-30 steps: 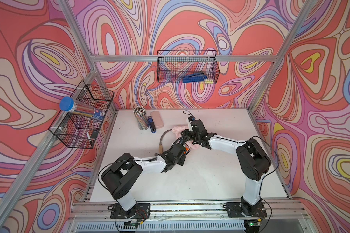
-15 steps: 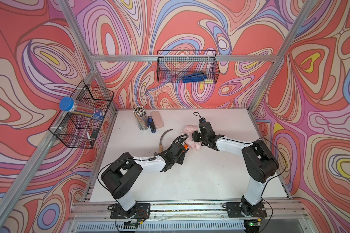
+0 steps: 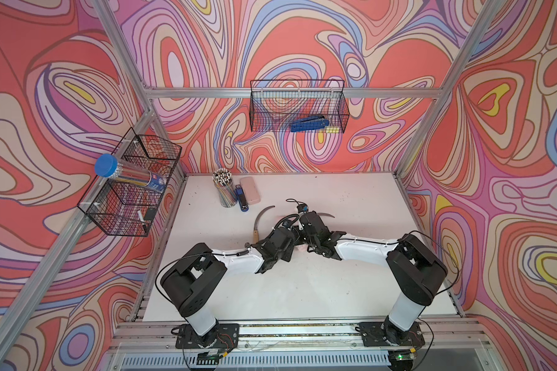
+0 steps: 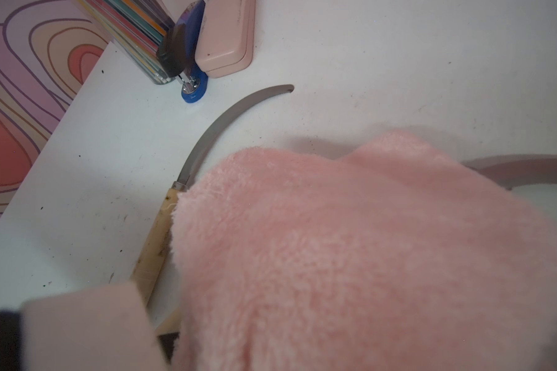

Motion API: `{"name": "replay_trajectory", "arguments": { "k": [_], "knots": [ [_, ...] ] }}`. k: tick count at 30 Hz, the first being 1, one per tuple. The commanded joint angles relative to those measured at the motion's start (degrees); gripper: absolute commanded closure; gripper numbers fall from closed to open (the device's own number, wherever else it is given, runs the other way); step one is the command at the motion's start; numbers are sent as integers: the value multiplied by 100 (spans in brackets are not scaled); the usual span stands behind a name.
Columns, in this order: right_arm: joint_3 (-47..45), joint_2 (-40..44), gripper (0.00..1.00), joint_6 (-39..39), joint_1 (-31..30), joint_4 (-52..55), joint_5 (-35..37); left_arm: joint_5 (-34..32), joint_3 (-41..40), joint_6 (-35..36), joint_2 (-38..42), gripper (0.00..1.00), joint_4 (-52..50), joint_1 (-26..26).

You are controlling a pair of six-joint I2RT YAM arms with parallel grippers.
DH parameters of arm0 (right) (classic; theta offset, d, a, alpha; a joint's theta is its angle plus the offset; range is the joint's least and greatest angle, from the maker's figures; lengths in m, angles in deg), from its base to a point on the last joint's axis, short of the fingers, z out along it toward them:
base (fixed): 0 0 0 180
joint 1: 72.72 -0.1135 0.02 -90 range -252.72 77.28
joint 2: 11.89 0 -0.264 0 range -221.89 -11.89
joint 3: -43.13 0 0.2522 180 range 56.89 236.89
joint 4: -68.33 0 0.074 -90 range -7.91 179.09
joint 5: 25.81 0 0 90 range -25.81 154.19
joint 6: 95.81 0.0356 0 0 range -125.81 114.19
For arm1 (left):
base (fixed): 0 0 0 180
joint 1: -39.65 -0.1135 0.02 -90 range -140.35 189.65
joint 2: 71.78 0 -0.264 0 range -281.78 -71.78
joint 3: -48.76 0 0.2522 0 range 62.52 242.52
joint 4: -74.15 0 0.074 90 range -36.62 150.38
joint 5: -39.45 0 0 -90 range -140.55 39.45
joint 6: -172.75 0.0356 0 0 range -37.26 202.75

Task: Wipe small sickles with rags
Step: Wipe the small sickle.

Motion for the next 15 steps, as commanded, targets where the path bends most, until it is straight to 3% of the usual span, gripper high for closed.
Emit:
{"name": "replay_trajectory", "arguments": {
  "k": [1,10,15],
  "knots": [
    [-124,118,100,114,-32,-52,387,-183,40,-42,106,100,14,-40],
    [-91,-146,100,94,847,-134,154,-87,-45,-92,205,100,39,-36],
    [190,-488,100,-78,1135,145,572,14,-56,-111,240,100,34,-35]
  ]
}}
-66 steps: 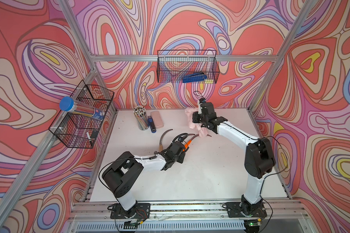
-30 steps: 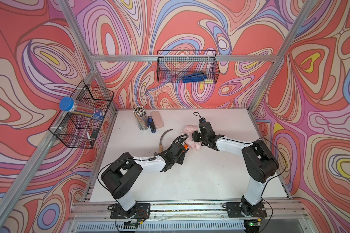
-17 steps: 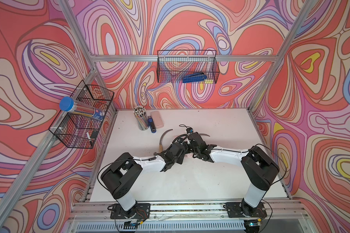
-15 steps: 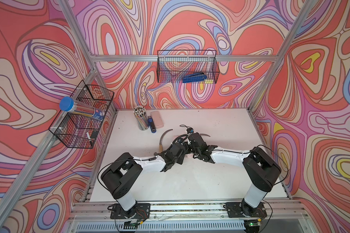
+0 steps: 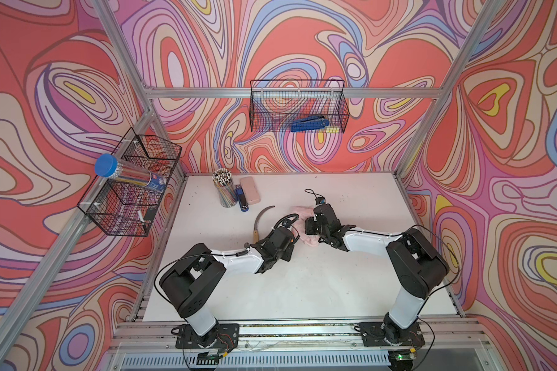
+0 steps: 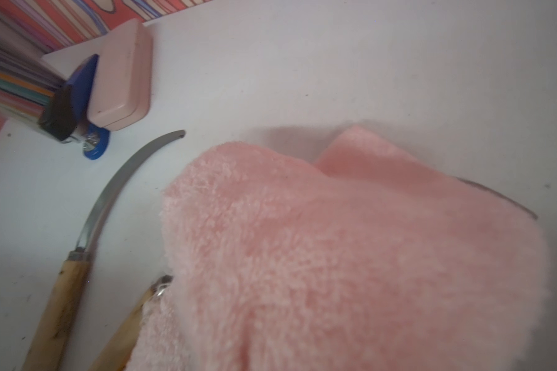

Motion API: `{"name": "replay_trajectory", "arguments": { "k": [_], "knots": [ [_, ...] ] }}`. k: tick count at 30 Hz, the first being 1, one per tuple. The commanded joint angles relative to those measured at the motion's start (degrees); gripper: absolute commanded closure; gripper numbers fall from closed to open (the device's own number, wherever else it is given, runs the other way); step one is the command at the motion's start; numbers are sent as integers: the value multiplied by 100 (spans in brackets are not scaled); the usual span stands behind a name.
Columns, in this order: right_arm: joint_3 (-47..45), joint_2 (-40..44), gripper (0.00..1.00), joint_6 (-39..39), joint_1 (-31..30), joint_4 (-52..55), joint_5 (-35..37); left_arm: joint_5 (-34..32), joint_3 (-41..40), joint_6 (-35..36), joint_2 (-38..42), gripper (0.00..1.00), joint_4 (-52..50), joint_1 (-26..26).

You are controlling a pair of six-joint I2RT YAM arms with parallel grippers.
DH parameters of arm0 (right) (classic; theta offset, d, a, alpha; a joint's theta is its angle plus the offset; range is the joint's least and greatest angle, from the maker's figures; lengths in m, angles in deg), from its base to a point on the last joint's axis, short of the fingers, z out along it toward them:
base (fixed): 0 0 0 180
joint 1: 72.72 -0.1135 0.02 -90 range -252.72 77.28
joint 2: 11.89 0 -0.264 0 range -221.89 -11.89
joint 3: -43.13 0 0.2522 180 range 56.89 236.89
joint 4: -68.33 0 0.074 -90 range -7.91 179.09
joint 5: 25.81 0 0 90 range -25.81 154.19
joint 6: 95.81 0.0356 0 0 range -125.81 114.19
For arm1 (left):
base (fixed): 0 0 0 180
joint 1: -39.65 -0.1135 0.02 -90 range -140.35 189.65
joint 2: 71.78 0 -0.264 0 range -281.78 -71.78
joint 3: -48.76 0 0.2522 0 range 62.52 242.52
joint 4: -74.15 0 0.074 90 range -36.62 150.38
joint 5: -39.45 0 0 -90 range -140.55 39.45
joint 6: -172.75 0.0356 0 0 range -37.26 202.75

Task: Wipe small sickles with rags
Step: Wipe the small sickle.

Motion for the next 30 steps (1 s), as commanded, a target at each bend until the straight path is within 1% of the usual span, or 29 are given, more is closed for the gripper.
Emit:
{"name": "replay_trajectory", "arguments": {
  "k": [1,4,8,11,14,16,19,24,28,30],
  "knots": [
    [186,-107,100,-154,33,185,367,-16,-48,-89,184,100,19,-30],
    [146,-9,100,-191,-10,84,88,-44,-60,-82,208,100,16,-37],
    [180,9,100,-276,-504,72,95,-55,-93,-74,284,100,18,-30],
    [194,31,100,-250,-847,-23,-137,-66,-111,-76,333,100,11,-30],
    [30,142,100,-153,-1061,-212,-311,-71,-120,-71,335,100,11,-32],
    [-103,457,100,-110,-1161,-296,-365,-67,-120,-70,308,100,32,-31],
    [-365,702,100,8,-1163,-484,-570,-56,-70,-67,263,100,6,-30],
    [-501,721,100,98,-1119,-396,-326,-39,-102,-70,314,100,11,-30],
    [-510,596,100,162,-668,-402,-529,-18,-136,-95,368,100,17,-30],
    [-441,528,100,123,-434,-285,-486,-26,-155,-105,401,100,2,-30]
  ]
}}
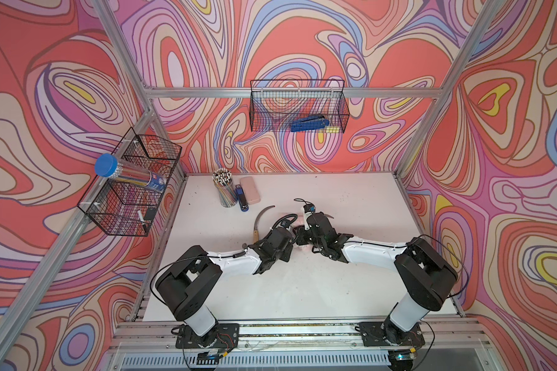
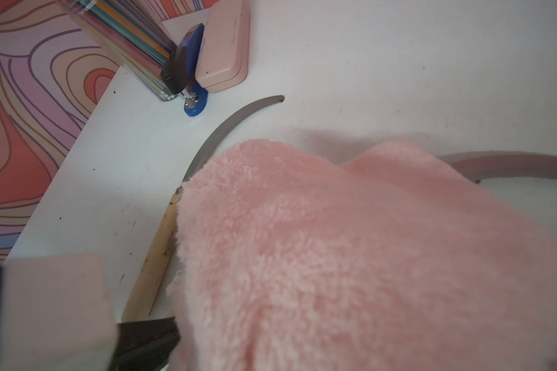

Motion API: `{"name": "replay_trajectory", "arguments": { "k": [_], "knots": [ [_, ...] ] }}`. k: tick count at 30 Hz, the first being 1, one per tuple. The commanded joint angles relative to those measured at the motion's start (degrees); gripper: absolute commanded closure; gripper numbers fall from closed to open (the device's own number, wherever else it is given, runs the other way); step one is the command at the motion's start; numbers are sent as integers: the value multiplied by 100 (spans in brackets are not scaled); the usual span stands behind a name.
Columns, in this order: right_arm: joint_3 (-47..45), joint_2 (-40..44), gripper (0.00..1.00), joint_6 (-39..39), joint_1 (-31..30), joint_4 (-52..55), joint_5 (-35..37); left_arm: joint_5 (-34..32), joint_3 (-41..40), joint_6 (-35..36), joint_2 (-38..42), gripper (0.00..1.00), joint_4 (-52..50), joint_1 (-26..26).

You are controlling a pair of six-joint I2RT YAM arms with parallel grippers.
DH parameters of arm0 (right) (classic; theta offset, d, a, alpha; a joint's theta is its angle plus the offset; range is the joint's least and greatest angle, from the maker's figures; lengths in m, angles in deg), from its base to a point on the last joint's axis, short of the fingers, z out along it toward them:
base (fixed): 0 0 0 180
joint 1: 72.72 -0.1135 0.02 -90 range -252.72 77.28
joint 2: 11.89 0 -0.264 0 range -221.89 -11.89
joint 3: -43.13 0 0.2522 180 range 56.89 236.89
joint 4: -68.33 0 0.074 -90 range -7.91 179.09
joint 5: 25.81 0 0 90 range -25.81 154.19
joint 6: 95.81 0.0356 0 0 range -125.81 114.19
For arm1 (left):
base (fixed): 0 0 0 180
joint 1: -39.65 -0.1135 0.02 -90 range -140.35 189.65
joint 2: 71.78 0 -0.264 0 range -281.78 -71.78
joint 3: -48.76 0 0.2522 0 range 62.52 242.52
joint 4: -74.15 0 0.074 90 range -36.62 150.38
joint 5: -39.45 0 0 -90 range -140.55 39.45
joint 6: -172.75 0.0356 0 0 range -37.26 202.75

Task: Wipe small sickles with rags
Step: Wipe the small sickle.

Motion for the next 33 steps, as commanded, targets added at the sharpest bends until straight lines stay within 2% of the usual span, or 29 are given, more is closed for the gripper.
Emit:
{"name": "replay_trajectory", "arguments": {
  "k": [1,5,8,11,21,23,28,31,33],
  "knots": [
    [69,-170,100,-6,417,132,97,-63,-56,-103,209,100,93,-15],
    [365,-392,100,-148,841,389,212,-42,-49,-103,217,100,91,-15],
    [576,-455,100,-279,859,501,178,-39,-36,-90,209,100,87,-19],
    [662,-661,100,-275,746,508,-27,-45,-33,-91,196,100,103,-15],
    [611,-564,100,-229,-372,374,21,-30,-30,-93,191,100,100,-15],
    [467,-520,100,-173,-378,206,-194,-29,-39,-95,200,100,102,-16],
    [187,-130,100,-86,-375,82,-187,-13,-65,-94,218,100,139,-15],
    [155,-171,100,-78,-313,126,7,4,-66,-104,235,100,147,-15],
    [179,-292,100,-66,-121,126,-112,22,-72,-113,251,100,140,-15]
  ]
}}
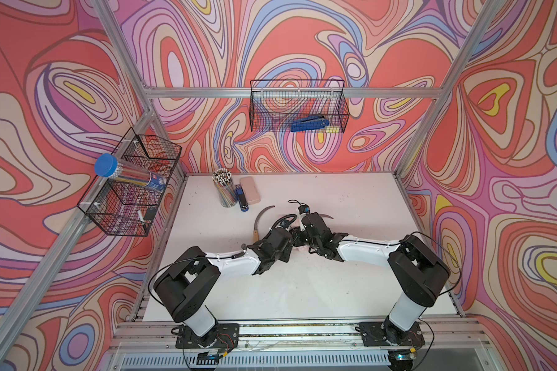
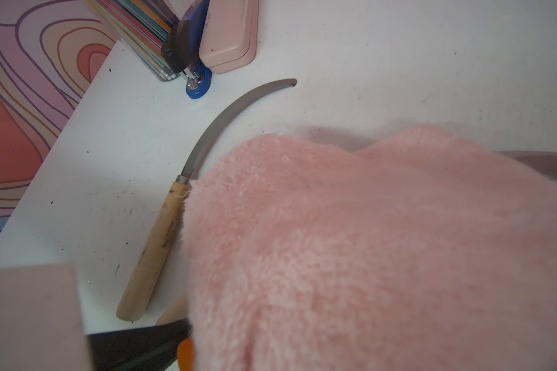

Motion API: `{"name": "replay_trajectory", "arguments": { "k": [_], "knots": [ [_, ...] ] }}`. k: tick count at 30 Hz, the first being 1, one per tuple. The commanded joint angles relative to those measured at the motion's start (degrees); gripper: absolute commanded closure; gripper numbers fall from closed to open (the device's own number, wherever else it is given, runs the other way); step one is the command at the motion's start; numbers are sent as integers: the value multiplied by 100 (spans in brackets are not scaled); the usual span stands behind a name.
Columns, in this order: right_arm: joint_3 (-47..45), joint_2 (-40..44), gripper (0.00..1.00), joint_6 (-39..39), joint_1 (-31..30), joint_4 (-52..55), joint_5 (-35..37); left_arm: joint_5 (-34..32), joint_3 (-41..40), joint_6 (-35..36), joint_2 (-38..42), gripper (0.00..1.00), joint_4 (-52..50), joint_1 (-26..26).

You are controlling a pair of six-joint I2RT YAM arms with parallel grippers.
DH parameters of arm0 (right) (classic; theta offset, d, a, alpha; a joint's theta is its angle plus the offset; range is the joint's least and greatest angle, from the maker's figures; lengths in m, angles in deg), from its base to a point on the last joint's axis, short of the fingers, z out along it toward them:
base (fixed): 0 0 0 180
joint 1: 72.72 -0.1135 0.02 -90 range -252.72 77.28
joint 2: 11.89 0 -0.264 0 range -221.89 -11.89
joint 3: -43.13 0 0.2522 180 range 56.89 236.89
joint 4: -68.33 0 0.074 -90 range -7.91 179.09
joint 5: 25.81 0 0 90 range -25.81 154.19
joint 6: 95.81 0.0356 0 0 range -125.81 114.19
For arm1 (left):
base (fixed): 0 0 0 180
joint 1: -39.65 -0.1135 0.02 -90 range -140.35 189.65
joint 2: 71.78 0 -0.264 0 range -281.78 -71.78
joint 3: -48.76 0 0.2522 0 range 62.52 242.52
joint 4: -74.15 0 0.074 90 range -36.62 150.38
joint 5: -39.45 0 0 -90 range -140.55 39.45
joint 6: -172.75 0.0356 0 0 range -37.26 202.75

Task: Wipe small sickles with rags
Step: Wipe the small sickle.

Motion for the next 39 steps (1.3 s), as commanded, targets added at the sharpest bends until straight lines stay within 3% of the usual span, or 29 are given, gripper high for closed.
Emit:
{"name": "replay_trajectory", "arguments": {
  "k": [1,6,12,19,31,39],
  "knots": [
    [-63,-62,100,95,267,-45,-93,3,-46,-80,181,100,187,-15],
    [199,-123,100,-23,776,509,461,-63,-60,-82,140,100,219,-19],
    [480,607,100,-290,1040,1253,1351,-56,-15,-72,107,100,186,-15],
    [1059,1165,100,-458,1036,1611,1027,-22,-72,-76,163,100,203,-20],
    [2984,-780,100,-927,1036,1498,180,49,-129,-102,230,100,247,-15],
    [3153,-1498,100,-1097,1044,782,-195,406,-121,-88,137,100,339,-15]
  ]
}}
